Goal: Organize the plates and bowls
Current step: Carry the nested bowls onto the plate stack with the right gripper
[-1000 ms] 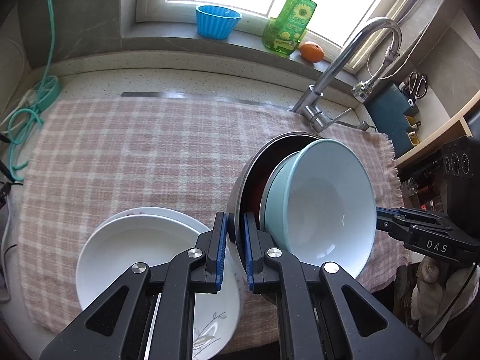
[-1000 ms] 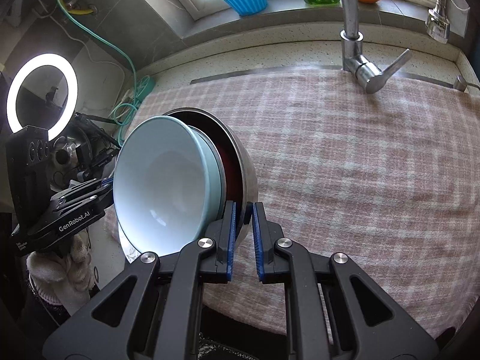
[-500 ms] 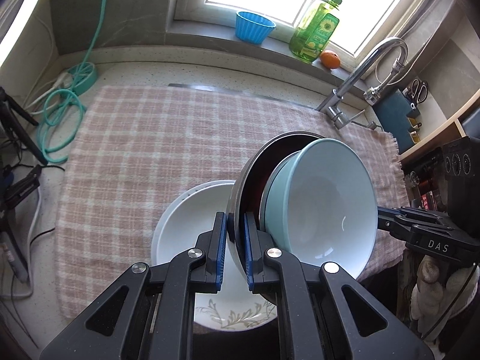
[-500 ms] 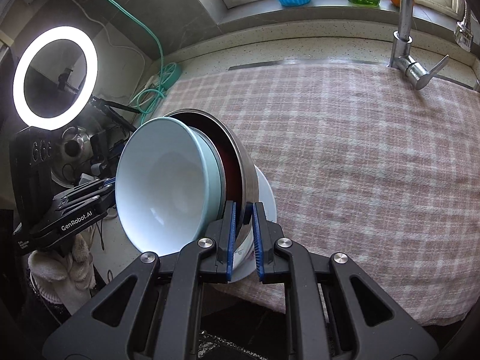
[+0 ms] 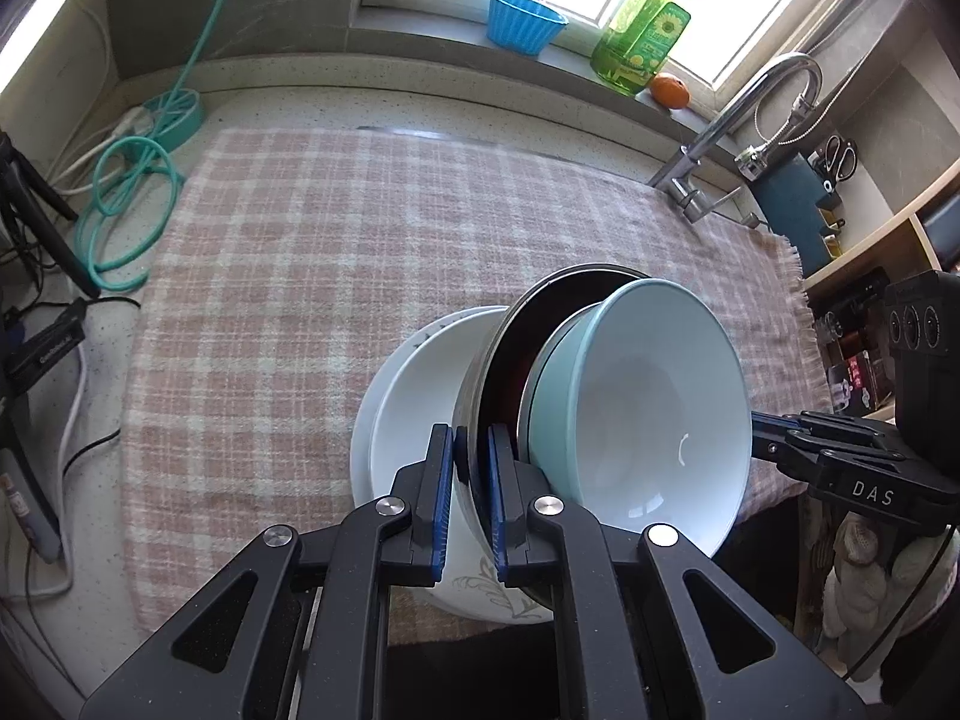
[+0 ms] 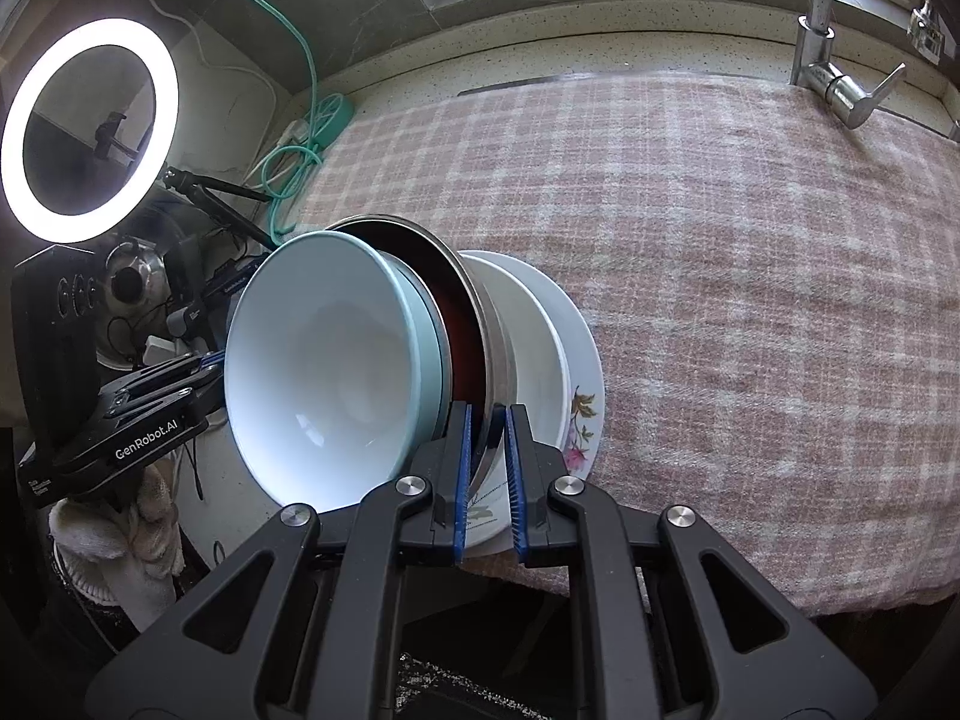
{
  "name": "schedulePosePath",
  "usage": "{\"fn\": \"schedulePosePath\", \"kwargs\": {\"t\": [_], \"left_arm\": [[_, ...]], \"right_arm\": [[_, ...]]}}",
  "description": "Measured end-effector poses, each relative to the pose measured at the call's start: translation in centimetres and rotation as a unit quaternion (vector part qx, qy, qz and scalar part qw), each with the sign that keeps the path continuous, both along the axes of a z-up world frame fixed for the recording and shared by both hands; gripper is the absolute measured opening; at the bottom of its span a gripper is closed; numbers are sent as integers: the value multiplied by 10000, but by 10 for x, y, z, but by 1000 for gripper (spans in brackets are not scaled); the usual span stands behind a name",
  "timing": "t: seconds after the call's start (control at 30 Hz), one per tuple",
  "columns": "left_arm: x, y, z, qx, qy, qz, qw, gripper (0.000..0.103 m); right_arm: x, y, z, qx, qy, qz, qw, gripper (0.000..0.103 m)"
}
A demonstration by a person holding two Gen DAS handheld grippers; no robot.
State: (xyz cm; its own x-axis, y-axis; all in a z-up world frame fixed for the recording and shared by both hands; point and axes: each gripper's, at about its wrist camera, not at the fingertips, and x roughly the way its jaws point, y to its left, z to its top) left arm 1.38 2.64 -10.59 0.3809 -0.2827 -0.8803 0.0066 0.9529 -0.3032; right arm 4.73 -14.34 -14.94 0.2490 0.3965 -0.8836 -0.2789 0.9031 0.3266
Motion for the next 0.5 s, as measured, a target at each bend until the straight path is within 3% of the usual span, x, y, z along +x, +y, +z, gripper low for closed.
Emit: {"fn": "schedulePosePath", "kwargs": {"t": [0.5], "left_arm": [[0,10,-9,-56,96,35,9999,7]], "right_arm": [[3,7,-13,-14,94,-24,10000,13]]}}
